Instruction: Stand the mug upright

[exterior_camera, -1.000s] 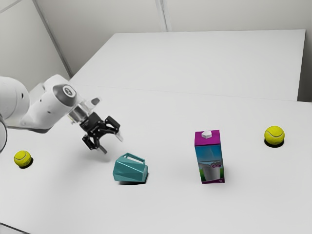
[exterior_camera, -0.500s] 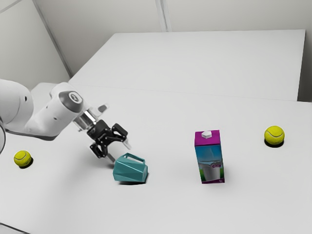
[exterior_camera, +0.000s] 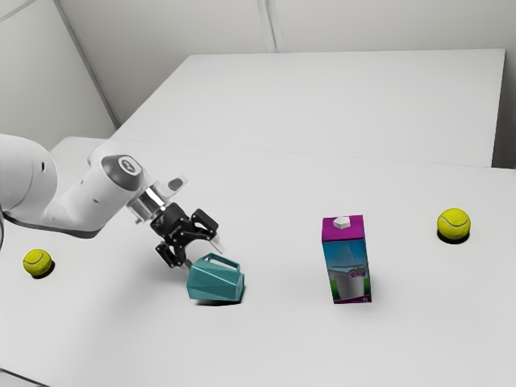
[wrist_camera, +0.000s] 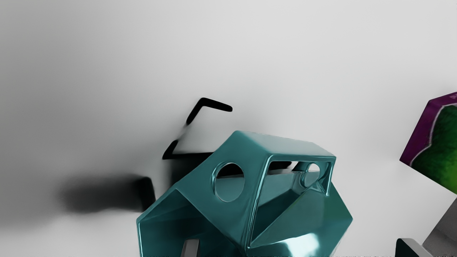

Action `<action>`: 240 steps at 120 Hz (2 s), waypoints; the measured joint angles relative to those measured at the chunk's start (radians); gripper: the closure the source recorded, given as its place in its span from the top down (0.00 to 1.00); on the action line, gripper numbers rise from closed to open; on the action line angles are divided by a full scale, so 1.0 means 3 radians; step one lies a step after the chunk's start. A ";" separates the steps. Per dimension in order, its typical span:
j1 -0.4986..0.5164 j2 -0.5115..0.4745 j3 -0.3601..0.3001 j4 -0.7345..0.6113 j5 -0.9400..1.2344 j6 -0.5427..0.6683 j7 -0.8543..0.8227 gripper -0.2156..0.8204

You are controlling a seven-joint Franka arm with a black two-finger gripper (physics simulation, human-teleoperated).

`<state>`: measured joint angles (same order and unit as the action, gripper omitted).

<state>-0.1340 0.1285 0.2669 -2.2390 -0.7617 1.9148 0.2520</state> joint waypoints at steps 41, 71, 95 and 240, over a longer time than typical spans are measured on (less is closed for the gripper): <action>-0.0045 -0.0043 0.0000 -0.0024 -0.0065 0.0003 0.0023 0.31; -0.0047 -0.0091 -0.0001 -0.0024 -0.0061 0.0009 0.0033 0.12; -0.0059 -0.0152 0.0000 -0.0024 -0.0063 0.0009 0.0042 0.06; -0.0071 -0.0381 0.0085 0.0492 0.1727 0.0090 -0.0282 0.03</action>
<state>-0.1553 0.0143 0.2924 -2.0914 -0.2435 1.9419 0.1674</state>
